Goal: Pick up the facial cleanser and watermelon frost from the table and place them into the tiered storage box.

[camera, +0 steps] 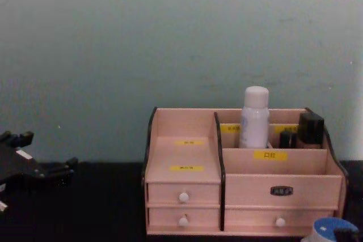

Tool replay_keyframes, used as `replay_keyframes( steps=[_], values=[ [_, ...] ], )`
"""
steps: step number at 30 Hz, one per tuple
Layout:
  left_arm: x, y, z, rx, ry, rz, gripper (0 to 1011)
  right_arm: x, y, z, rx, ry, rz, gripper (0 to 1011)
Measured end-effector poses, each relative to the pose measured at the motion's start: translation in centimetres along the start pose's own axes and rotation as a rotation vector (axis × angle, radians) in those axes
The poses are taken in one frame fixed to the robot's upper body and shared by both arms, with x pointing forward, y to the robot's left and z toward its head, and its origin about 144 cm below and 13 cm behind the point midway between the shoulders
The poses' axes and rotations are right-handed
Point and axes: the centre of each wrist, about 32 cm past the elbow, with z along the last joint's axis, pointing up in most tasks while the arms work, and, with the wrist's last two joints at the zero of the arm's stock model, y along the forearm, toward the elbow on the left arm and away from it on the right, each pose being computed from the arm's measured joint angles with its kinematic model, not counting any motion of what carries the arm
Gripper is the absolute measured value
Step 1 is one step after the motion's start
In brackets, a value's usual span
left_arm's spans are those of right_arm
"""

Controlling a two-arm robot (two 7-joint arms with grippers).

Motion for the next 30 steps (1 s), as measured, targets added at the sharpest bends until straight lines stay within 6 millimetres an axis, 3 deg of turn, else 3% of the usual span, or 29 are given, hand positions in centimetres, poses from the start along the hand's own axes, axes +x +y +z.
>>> replay_keyframes(
  steps=[30],
  values=[
    [0.0,0.0,0.0,0.0,0.0,0.0,1001,1.2,3.2,-0.9,-0.031,0.001,0.007,1000]
  ],
)
